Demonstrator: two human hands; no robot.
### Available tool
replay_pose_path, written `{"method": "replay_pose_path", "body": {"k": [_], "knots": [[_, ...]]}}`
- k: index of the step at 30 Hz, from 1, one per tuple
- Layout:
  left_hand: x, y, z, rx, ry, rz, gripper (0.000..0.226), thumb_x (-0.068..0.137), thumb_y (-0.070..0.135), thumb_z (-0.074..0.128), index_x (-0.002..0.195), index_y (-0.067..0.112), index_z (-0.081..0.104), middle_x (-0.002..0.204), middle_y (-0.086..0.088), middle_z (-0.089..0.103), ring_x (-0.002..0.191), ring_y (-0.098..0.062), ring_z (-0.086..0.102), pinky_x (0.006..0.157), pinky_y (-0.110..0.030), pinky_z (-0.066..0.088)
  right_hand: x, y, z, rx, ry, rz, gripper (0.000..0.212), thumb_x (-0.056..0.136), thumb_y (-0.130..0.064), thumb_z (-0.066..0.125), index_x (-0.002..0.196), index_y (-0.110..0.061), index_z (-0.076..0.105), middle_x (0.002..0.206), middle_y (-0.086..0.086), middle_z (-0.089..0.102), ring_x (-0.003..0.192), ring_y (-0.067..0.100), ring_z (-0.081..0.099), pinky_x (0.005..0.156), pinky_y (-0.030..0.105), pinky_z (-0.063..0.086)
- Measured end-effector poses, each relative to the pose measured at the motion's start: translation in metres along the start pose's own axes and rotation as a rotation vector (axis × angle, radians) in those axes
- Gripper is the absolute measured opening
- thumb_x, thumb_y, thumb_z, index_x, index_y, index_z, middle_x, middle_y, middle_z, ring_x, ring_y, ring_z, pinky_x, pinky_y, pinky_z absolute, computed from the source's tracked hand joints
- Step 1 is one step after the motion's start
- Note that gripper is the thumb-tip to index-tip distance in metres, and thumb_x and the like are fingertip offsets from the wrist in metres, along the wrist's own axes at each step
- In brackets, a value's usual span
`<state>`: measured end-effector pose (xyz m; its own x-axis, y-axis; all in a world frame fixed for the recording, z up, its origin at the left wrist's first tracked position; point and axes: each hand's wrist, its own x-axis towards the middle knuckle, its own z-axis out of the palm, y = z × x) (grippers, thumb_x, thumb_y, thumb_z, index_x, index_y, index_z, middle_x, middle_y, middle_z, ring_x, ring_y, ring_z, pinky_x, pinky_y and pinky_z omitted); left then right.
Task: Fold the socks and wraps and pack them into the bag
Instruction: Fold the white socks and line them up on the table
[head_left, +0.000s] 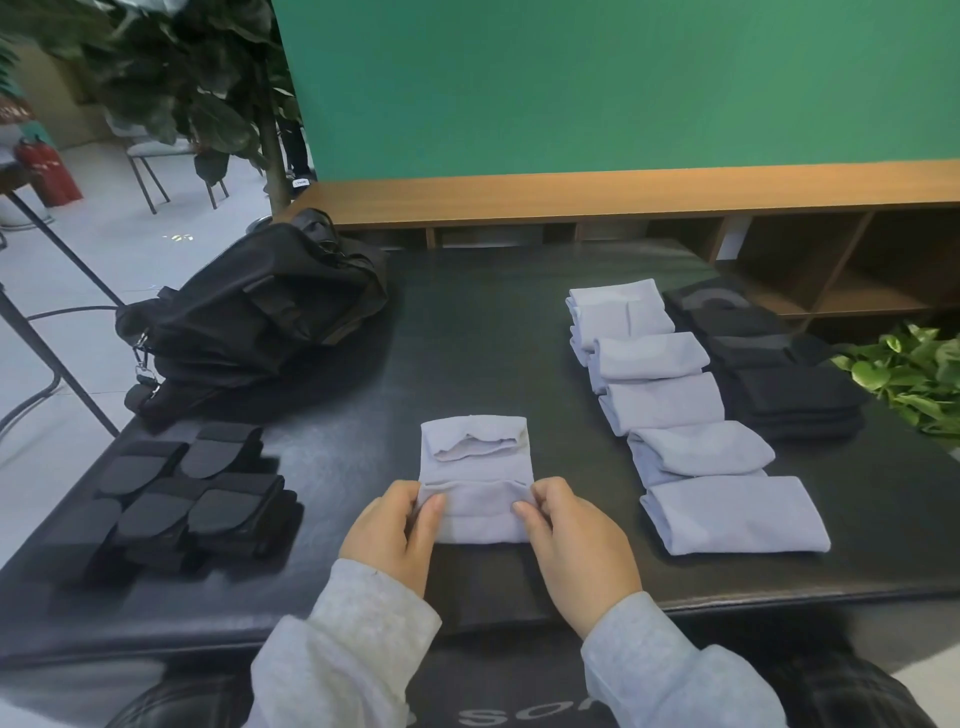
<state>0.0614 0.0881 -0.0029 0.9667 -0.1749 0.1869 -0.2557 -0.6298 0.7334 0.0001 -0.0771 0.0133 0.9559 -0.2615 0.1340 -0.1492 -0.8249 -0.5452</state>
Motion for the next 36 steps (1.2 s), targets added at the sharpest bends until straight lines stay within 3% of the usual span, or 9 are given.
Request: {"method": "replay_pose_path", "body": {"k": [9,13,20,23,25,28,30,33,36], "knots": [[0.002,0.006,0.001,0.093,0.002,-0.053,0.001,0.095,0.031,0.046,0.096,0.031,0.047,0.081,0.017,0.056,0.076,-0.008,0.053,0.066,-0.018,0.035,0.002,-0.004,0.000,-0.088,-0.002,0.027,0.024,0.098,-0.045,0.031,0.091,-0.023,0.037,0.080,-0.010,0.051,0.073,0.012,0.048,0.063,0.026,0.034],[0.003,0.006,0.001,0.144,0.013,-0.060,0.015,0.094,0.036,0.045,0.103,0.028,0.054,0.078,0.019,0.055,0.071,-0.002,0.050,0.058,-0.008,0.030,0.005,-0.006,0.000,-0.155,-0.023,0.044,0.026,0.099,-0.045,0.028,0.095,-0.022,0.038,0.085,-0.009,0.055,0.078,0.012,0.055,0.069,0.027,0.044],[0.002,0.011,0.000,0.105,0.003,-0.091,0.026,0.090,0.039,0.053,0.115,0.033,0.049,0.081,0.021,0.053,0.068,0.000,0.050,0.058,-0.009,0.031,0.008,-0.010,0.001,-0.240,-0.040,0.058,0.022,0.101,-0.041,0.026,0.097,-0.021,0.034,0.086,-0.010,0.048,0.075,0.011,0.050,0.068,0.026,0.043],[-0.002,0.011,-0.001,0.083,-0.044,0.003,0.038,0.081,0.032,0.061,0.116,0.035,0.047,0.091,0.025,0.053,0.073,-0.005,0.050,0.067,-0.015,0.035,0.007,-0.010,0.001,-0.187,0.000,0.075,0.017,0.101,-0.039,0.029,0.096,-0.022,0.029,0.092,-0.009,0.046,0.072,0.014,0.048,0.064,0.027,0.039],[-0.004,0.007,0.001,0.136,-0.046,0.125,0.040,0.071,0.040,0.055,0.110,0.040,0.047,0.097,0.023,0.049,0.083,-0.008,0.052,0.075,-0.021,0.037,0.005,-0.008,0.001,-0.138,0.052,0.079,0.014,0.100,-0.035,0.032,0.096,-0.023,0.028,0.096,-0.009,0.040,0.072,0.014,0.045,0.062,0.026,0.036],[-0.003,0.003,0.004,0.186,-0.008,0.199,0.035,0.059,0.051,0.051,0.092,0.039,0.050,0.107,0.019,0.041,0.084,-0.006,0.048,0.075,-0.029,0.038,0.002,-0.002,0.009,-0.113,0.141,0.017,0.010,0.095,-0.023,0.048,0.090,-0.022,0.040,0.093,-0.007,0.037,0.076,0.013,0.042,0.060,0.023,0.036],[-0.001,0.003,0.005,0.224,-0.034,0.190,0.040,0.057,0.051,0.057,0.091,0.032,0.058,0.114,0.019,0.034,0.089,-0.006,0.044,0.080,-0.028,0.032,0.000,0.003,0.015,-0.075,0.243,-0.071,0.008,0.084,-0.018,0.061,0.083,-0.020,0.053,0.089,-0.006,0.044,0.079,0.014,0.045,0.062,0.022,0.038],[-0.001,0.002,0.007,0.258,-0.063,0.162,0.042,0.062,0.041,0.053,0.100,0.026,0.062,0.121,0.013,0.039,0.100,-0.012,0.048,0.084,-0.027,0.028,-0.001,0.005,0.018,-0.064,0.194,-0.092,0.019,0.079,-0.032,0.051,0.093,-0.022,0.060,0.104,-0.009,0.050,0.097,0.013,0.045,0.078,0.023,0.040],[0.001,0.000,0.008,0.247,-0.050,0.131,0.043,0.065,0.026,0.045,0.104,0.023,0.063,0.121,0.005,0.050,0.107,-0.020,0.051,0.084,-0.027,0.028,-0.003,-0.001,0.016,-0.128,0.175,-0.084,0.033,0.070,-0.036,0.047,0.097,-0.024,0.062,0.111,-0.009,0.057,0.103,0.014,0.052,0.081,0.026,0.044]]}}
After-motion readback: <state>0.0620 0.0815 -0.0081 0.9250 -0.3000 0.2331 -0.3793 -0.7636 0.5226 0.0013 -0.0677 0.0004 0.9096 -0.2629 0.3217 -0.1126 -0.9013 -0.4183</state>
